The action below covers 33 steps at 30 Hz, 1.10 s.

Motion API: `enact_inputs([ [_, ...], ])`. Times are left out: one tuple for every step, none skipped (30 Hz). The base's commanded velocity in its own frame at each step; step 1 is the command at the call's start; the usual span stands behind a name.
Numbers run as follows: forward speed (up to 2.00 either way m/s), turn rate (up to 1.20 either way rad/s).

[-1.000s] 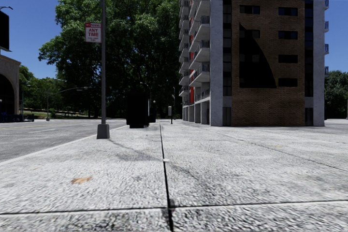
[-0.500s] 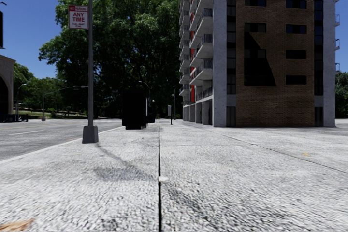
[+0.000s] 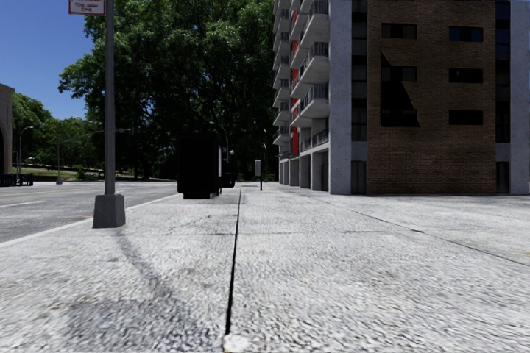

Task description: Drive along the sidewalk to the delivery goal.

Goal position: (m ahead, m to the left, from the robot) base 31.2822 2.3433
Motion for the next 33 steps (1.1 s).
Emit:
enact_inputs([
  [2.0, 0.0],
  [2.0, 0.0],
  [2.0, 0.0],
  [2.0, 0.0],
  [2.0, 0.0],
  [2.0, 0.0],
  [2.0, 0.0],
  [2.0, 0.0],
  [2.0, 0.0],
  [2.0, 0.0],
  [2.0, 0.0],
  [2.0, 0.0],
  [2.0, 0.0],
  [2.0, 0.0],
  [2.0, 0.0],
  [2.0, 0.0],
  [2.0, 0.0],
  [2.0, 0.0],
  [2.0, 0.0],
  [2.0, 0.0],
  [2.0, 0.0],
  [2.0, 0.0],
  [2.0, 0.0],
  [2.0, 0.0],
  [2.0, 0.0],
  [2.0, 0.0],
  [2.0, 0.0],
  [2.0, 0.0],
  [2.0, 0.0],
  [2.0, 0.0],
  [2.0, 0.0],
  [2.0, 0.0],
  [2.0, 0.0],
])
